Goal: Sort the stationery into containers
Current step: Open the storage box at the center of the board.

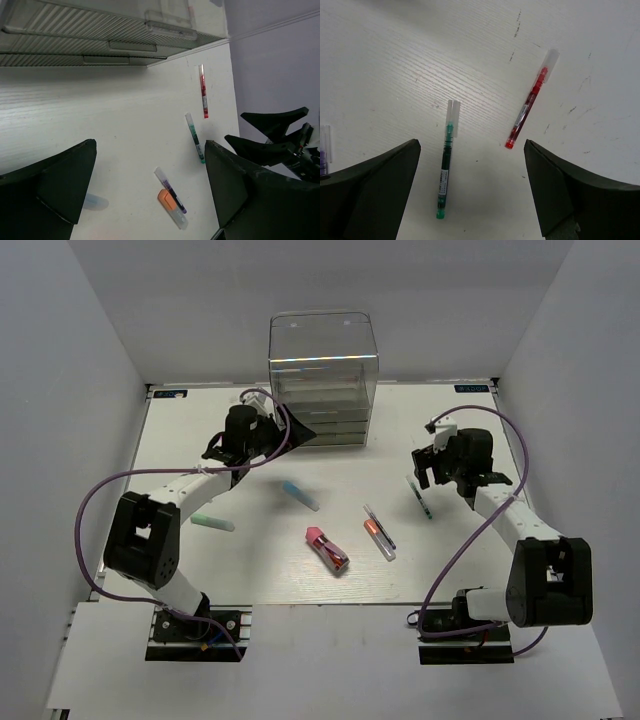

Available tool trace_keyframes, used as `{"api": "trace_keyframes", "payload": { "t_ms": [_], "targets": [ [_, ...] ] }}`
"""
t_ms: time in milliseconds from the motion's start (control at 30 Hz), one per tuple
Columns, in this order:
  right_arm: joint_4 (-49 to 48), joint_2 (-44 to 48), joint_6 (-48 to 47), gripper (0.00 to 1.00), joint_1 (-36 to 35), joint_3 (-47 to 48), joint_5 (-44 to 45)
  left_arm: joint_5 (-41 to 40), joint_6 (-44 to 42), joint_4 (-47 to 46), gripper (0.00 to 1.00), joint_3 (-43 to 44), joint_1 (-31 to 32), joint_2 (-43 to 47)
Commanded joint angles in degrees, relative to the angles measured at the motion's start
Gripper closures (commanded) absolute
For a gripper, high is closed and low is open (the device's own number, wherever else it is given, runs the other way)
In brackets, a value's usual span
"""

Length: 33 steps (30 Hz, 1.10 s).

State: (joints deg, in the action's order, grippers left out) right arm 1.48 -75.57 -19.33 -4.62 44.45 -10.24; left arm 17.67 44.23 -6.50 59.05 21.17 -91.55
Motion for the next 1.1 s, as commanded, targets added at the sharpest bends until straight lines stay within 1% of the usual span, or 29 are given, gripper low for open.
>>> {"api": "trace_keyframes", "payload": {
  "t_ms": [0,33,200,233,267,400,433,467,500,533,567,600,633,667,733,767,833,933,1000,1067],
  "targets": [
    [-2.44,-0.72,1.31,0.10,0.05,1.43,-1.71,-1.32,0.60,-4.21,0.03,0.02,0.80,1.28],
    [-2.53,-0.72,0.10,0.10,0.05,1.35,-1.45,-1.85,0.60,-4.83,0.04,-0.59,0.80,1.28],
    [-1.74,-0.81,-6.24,0.10,0.05,0.12,-2.59,-2.46,2.71,-8.52,0.07,-1.13,1.33,-0.39],
    [0.87,-0.55,-7.03,0.10,0.14,-0.15,-3.64,-2.47,2.71,-8.53,0.09,-1.13,1.85,-1.08],
    [1.25,-0.28,-7.82,0.10,0.05,-0.15,-4.95,-3.60,3.23,-8.53,0.10,-1.13,1.86,-1.61],
    [1.95,-1.15,-6.16,0.10,0.14,0.11,-8.12,-7.72,3.23,-10.37,0.14,-1.74,1.86,-1.62],
    [1.69,-1.25,-5.89,0.13,-0.03,0.11,-8.74,-8.78,3.23,-11.42,0.16,-2.35,1.86,-1.62],
    [1.78,-1.51,-5.11,0.19,0.05,0.38,-9.18,-10.71,3.23,-12.12,0.22,-2.36,1.86,-1.62],
    [1.25,-1.77,-4.75,0.35,0.05,0.47,-10.49,-11.77,3.23,-12.91,0.26,-2.88,1.86,-1.62],
    [0.55,-1.86,-4.14,0.42,-0.03,0.55,-10.59,-12.74,3.76,-13.53,0.31,-3.58,1.86,-1.62],
    [-0.06,-2.38,-3.87,0.49,-0.04,0.47,-10.85,-14.05,3.76,-15.71,0.43,-3.59,1.86,-2.14],
    [-0.16,-2.48,-3.87,0.60,-0.04,0.64,-11.64,-14.59,4.37,-16.95,0.50,-4.28,1.86,-2.14],
    [-0.33,-2.56,-3.78,0.62,-0.04,0.47,-11.91,-15.12,4.38,-18.18,0.56,-4.29,1.86,-2.67],
    [-0.59,-2.83,-3.78,0.62,-0.04,0.55,-12.43,-16.25,4.38,-20.28,0.60,-4.81,1.86,-2.67],
    [-0.68,-3.09,-4.13,0.62,-0.04,0.55,-12.87,-16.87,4.38,-22.05,0.60,-4.82,1.86,-4.24],
    [-0.86,-3.35,-4.13,0.61,-0.04,0.64,-12.88,-16.88,4.38,-24.32,0.60,-4.82,1.86,-4.77],
    [-0.86,-3.44,-4.40,0.56,-0.04,0.47,-13.05,-17.41,4.90,-26.71,0.56,-4.82,1.86,-6.71],
    [-2.70,-3.53,-4.93,0.53,-0.04,0.38,-13.57,-17.93,7.62,-33.56,0.48,-6.13,1.86,-9.25],
    [-3.23,-3.18,-5.10,0.53,-0.04,0.03,-14.28,-17.94,10.26,-38.38,0.47,-6.66,1.86,-10.75],
    [-3.58,-3.35,-5.28,0.54,-0.12,-0.41,-15.07,-17.94,11.49,-40.86,0.45,-6.66,1.86,-13.11]
  ]
}}
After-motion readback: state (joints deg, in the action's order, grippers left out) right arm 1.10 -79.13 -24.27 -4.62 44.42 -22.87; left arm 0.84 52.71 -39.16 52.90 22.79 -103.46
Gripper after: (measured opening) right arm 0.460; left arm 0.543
